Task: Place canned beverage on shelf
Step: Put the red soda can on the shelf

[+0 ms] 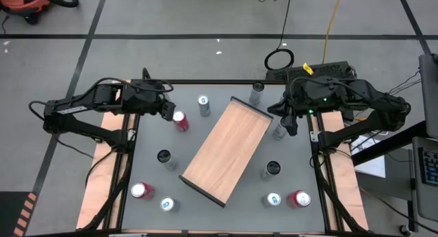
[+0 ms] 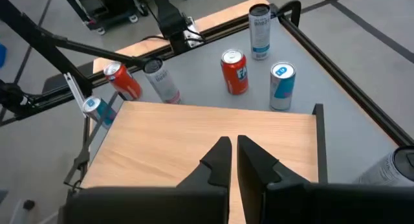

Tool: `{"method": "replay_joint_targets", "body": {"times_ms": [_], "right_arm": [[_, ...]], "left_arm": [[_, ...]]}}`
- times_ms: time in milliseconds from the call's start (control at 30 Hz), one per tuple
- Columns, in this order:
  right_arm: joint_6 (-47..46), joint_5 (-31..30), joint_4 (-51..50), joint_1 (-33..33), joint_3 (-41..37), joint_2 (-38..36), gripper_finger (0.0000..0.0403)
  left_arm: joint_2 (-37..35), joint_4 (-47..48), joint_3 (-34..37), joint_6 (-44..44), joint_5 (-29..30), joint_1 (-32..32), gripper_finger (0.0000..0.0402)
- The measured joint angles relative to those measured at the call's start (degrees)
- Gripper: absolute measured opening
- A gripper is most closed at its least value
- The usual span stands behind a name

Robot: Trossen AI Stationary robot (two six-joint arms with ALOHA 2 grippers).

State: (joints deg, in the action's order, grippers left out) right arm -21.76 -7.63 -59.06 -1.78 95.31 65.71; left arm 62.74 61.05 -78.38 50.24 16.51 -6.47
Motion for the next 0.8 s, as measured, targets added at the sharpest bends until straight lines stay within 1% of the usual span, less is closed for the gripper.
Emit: {"method": "replay_joint_targets", "body": {"times_ms": [133, 267, 400, 433, 533, 633, 700, 800], "right_arm": [[0.04, -0.03, -1.00, -0.02, 0.00, 0.18, 0.0000], [-0.77, 0.08, -2.10, -0.02, -0.09, 0.24, 0.0000], [-4.36, 0.13, -2.34, -0.02, -0.09, 0.22, 0.0000], [-5.04, 0.13, -2.32, -0.02, -0.09, 0.22, 0.0000], [-6.03, 0.13, -2.29, -0.02, -0.11, 0.22, 0.0000], [-6.05, 0.00, -1.88, -0.02, -0.11, 0.38, 0.0000], [-6.01, -0.02, -1.66, -0.02, -0.11, 0.52, 0.0000], [-6.01, -0.03, -0.87, -0.02, -0.13, 0.82, 0.0000]], "left_arm": [[1.52, 2.28, -0.01, -0.97, 0.02, -3.29, 0.0111], [3.11, 2.56, -0.01, -1.05, 0.03, -4.87, 0.0149], [3.73, 0.42, -0.01, -2.62, 0.01, -4.87, 0.0165], [3.74, 0.20, -0.01, -1.77, 0.01, -4.86, 0.0166], [3.76, 1.54, -0.01, 4.70, -1.14, -4.93, 0.0168], [4.27, 3.13, -0.01, 4.15, -1.50, -5.10, 0.0185], [5.15, 5.64, -0.01, 3.61, -1.66, -5.71, 0.0209], [6.91, 8.91, -0.01, 3.54, -2.09, -7.24, 0.0260]]}}
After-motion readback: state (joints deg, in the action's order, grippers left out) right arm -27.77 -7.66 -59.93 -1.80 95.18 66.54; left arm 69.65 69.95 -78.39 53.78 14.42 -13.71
